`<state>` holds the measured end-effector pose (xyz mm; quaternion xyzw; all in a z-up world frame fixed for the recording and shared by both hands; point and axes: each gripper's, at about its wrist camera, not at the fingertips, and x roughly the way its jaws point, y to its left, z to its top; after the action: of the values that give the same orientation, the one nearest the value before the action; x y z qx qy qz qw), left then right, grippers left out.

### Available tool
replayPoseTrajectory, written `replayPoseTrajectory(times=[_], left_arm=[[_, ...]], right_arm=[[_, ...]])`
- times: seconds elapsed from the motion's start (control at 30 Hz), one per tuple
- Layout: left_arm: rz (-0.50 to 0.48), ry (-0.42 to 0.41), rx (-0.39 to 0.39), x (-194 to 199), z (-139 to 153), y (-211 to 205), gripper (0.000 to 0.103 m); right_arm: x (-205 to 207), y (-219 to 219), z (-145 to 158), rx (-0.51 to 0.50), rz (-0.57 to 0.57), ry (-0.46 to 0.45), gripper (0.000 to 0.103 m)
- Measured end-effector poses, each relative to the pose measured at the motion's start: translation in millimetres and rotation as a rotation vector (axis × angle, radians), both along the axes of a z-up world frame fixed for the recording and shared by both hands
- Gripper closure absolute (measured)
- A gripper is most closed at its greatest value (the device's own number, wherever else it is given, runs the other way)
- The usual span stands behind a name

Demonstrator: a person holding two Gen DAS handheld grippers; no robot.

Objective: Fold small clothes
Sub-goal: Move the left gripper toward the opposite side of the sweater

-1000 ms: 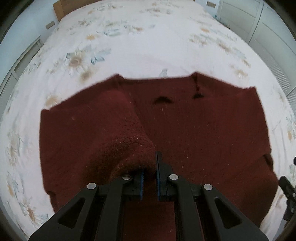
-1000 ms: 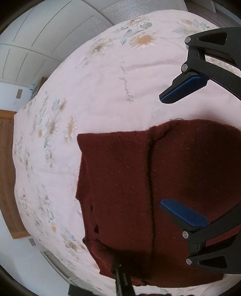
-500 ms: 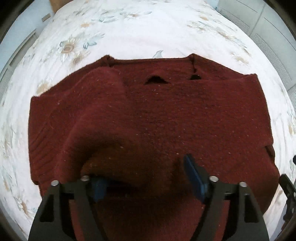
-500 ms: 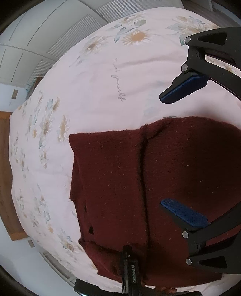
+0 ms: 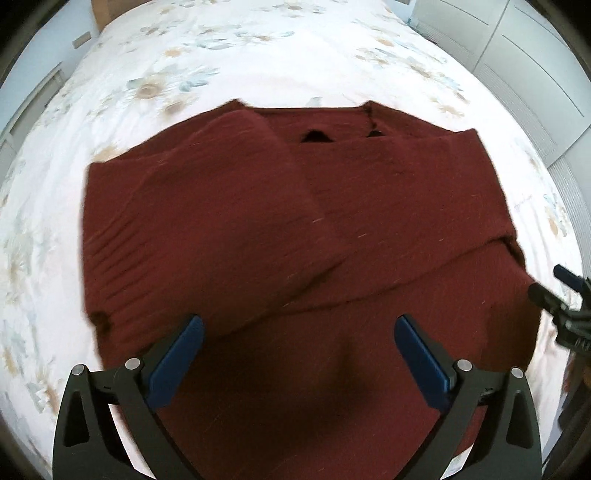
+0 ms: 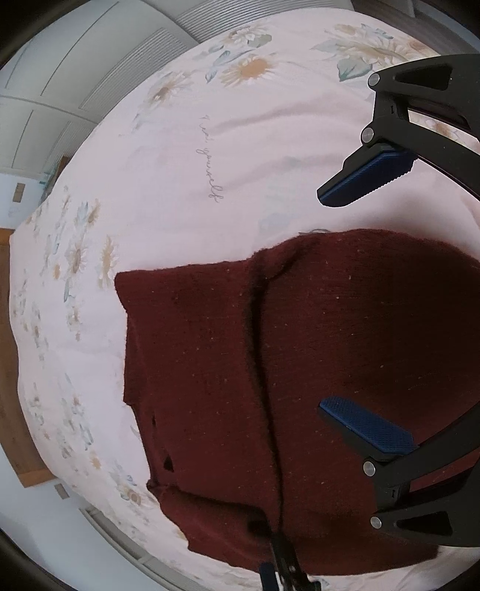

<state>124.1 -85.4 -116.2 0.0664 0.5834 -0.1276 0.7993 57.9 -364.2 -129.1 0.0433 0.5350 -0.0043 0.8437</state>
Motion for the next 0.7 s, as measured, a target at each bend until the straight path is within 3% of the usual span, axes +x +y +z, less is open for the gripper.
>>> replayPoseTrajectory(times=[0.27, 0.37, 0.57, 0.7], left_arm=[[0.075, -0.056, 0.054, -0.4, 19.6, 71.4, 0.001], [0.108, -0.077, 0.119, 1.8, 16.1, 104.0, 0.001], [0.097, -0.041, 0.199, 5.8, -15.8, 136.6, 0.003], [0.081, -0.031, 0.231, 14.2, -37.0, 138.0, 0.016]], right_arm=[[3.0, 12.8, -0.1, 0.001, 0.025, 0.001, 0.001], [5.6, 22.4, -1.1, -0.001, 0.047, 0.005, 0.001], [10.2, 40.6, -4.8, -0.009, 0.083, 0.020, 0.001], [13.4, 52.2, -7.2, -0.022, 0.104, 0.034, 0.001]])
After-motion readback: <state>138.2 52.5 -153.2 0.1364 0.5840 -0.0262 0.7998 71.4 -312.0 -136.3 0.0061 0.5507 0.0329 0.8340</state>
